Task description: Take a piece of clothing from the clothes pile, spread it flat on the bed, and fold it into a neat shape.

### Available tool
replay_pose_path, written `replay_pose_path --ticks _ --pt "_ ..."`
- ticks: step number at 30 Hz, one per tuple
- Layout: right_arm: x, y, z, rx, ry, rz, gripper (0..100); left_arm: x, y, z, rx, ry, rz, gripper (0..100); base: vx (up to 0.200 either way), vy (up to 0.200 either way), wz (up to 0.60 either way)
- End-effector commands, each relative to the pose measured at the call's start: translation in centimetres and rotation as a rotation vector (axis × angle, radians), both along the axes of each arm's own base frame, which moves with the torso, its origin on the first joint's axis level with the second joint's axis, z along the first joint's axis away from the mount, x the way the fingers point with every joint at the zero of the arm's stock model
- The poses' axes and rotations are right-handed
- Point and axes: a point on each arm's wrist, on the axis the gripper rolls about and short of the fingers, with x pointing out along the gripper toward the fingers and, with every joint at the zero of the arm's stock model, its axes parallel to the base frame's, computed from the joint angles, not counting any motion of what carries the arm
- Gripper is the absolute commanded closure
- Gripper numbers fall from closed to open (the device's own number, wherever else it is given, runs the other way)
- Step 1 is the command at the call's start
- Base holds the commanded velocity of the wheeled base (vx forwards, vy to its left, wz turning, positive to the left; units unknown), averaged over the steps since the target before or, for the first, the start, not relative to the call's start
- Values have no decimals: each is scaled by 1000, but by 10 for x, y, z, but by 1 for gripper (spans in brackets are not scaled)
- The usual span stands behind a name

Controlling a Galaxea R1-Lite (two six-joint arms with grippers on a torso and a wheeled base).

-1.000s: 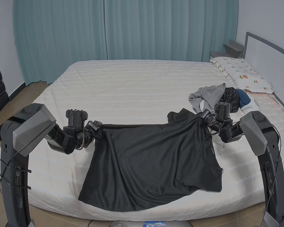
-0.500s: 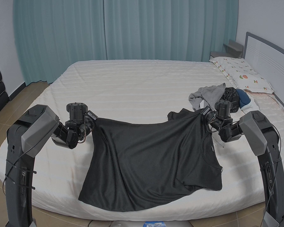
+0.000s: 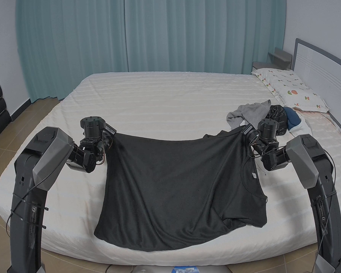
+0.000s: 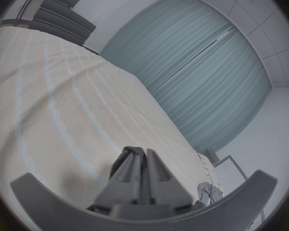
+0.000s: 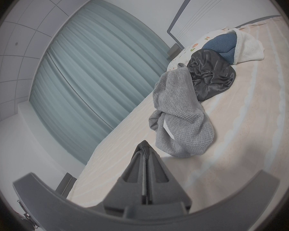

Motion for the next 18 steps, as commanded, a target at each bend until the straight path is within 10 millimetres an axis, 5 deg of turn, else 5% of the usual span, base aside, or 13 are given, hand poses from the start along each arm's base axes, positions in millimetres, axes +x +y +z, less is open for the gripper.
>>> replay_pose_path --ticks 1,2,7,10,13,18 --pt "2 0 -5 -2 0 -4 100 3 2 -13 2 18 4 0 0 0 0" --pt "2 0 -7 -2 7 -2 0 2 2 -15 3 23 4 0 0 0 0" --pt "-5 0 -19 -14 93 11 0 0 3 -18 7 38 8 0 0 0 0" --pt "-6 -9 -3 -12 83 -20 0 -4 10 -16 9 50 20 0 0 0 0" --pt "-26 -33 36 -4 125 -51 0 -16 22 0 7 61 41 0 0 0 0" --pt "-63 -43 42 23 231 -28 0 -59 30 8 3 155 22 0 0 0 0"
